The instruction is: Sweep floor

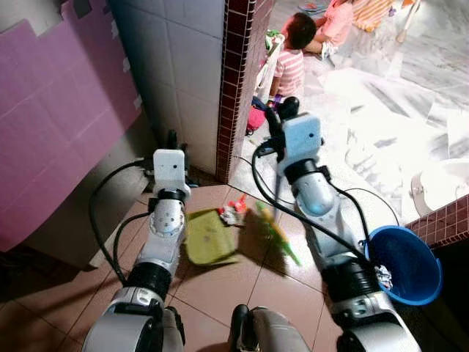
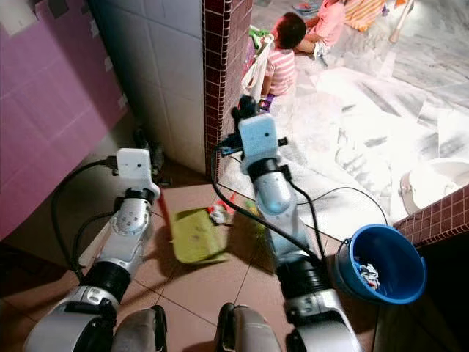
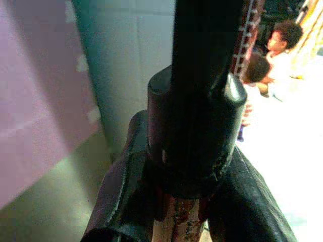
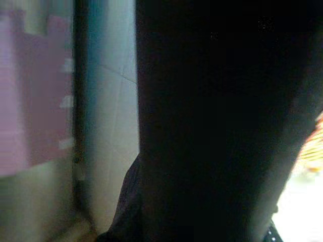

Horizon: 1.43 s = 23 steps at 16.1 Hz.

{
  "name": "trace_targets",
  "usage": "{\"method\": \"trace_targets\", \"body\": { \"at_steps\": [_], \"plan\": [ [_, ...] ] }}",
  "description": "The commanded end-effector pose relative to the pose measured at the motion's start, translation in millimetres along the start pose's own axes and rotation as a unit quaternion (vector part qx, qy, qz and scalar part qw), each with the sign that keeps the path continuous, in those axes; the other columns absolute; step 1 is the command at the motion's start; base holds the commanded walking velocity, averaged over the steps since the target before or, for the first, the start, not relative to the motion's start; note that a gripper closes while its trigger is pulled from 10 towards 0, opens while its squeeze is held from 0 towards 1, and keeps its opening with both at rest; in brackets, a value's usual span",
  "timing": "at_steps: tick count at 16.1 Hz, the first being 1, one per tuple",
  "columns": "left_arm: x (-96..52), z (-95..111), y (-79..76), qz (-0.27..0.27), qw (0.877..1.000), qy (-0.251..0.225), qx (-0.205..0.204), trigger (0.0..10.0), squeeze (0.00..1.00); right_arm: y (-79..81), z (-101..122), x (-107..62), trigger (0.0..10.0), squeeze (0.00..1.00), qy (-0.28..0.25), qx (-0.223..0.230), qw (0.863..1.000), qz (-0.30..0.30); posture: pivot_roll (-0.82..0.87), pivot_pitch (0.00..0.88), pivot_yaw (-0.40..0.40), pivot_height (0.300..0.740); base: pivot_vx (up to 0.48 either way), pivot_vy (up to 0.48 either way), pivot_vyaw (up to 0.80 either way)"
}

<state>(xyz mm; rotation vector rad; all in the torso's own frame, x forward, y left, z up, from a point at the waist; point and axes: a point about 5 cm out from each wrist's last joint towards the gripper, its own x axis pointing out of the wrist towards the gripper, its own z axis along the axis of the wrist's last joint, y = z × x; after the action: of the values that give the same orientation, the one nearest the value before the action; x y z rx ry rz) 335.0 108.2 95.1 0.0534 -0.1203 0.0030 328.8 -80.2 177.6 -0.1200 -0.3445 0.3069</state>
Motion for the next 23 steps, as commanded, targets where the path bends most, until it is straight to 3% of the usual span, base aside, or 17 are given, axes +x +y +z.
{"method": "trace_targets", "body": {
  "at_steps": [1, 6, 8, 9, 13, 16, 17, 19, 21, 23],
  "plan": [
    [-3.6, -12.3, -4.1, -0.016, 0.999, 0.035, 0.000, 10.0, 0.00, 11.5, 3.6, 2.0, 10.0, 0.00, -0.009, 0.049, 0.998, 0.035, -0.06, 0.202, -0.076, 0.740, 0.000, 0.000, 0.00],
    [1.2, -17.7, -3.6, -0.032, 0.998, 0.058, 0.006, 10.0, 0.00, 25.5, -0.5, -7.3, 10.0, 0.00, 0.025, 0.147, 0.978, 0.146, -0.07, 0.159, -0.071, 0.740, 0.000, 0.000, 0.00],
    [2.9, -18.2, -3.5, -0.035, 0.997, 0.062, 0.003, 10.0, 0.00, 22.1, 6.3, -6.0, 10.0, 0.00, 0.023, 0.174, 0.970, 0.168, -0.07, 0.151, -0.070, 0.740, 0.000, 0.000, 0.00],
    [4.4, -17.9, -2.2, -0.034, 0.997, 0.063, 0.003, 10.0, 0.00, 13.6, 22.3, -0.9, 10.0, 0.00, 0.006, 0.197, 0.963, 0.185, -0.08, 0.138, -0.070, 0.740, 0.000, 0.000, 0.00],
    [8.7, -17.8, 1.8, -0.028, 0.997, 0.071, 0.012, 10.0, 0.00, -24.3, 70.4, 27.8, 10.0, 0.00, -0.077, 0.166, 0.971, 0.155, -0.09, 0.101, -0.067, 0.740, 0.000, 0.000, 0.00],
    [11.0, -16.7, 4.3, -0.022, 0.997, 0.072, 0.018, 10.0, 0.00, -39.1, 86.5, 35.6, 10.0, 0.00, -0.111, 0.132, 0.978, 0.122, -0.09, 0.103, -0.065, 0.740, 0.000, 0.000, 0.00],
    [11.7, -16.4, 5.5, -0.022, 0.997, 0.072, 0.019, 10.0, 0.00, -46.7, 90.9, 38.0, 10.0, 0.00, -0.125, 0.087, 0.984, 0.093, -0.09, 0.095, -0.064, 0.740, 0.000, 0.000, 0.00],
    [12.0, -16.4, 6.2, -0.023, 0.997, 0.072, 0.023, 10.0, 0.00, -55.6, 78.8, 35.7, 10.0, 0.00, -0.114, 0.038, 0.991, 0.057, -0.09, 0.093, -0.061, 0.740, 0.000, 0.000, 0.00],
    [12.0, -16.0, 5.1, -0.030, 0.997, 0.071, 0.026, 10.0, 0.00, -56.0, 68.3, 31.7, 10.0, 0.00, -0.098, 0.037, 0.993, 0.052, -0.08, 0.095, -0.059, 0.740, 0.000, 0.000, 0.00],
    [11.6, -15.6, 3.4, -0.037, 0.997, 0.067, 0.028, 10.0, 0.00, -56.3, 61.1, 26.9, 10.0, 0.00, -0.088, 0.010, 0.995, 0.047, -0.08, 0.097, -0.055, 0.740, 0.000, 0.000, 0.00]
  ]
}}
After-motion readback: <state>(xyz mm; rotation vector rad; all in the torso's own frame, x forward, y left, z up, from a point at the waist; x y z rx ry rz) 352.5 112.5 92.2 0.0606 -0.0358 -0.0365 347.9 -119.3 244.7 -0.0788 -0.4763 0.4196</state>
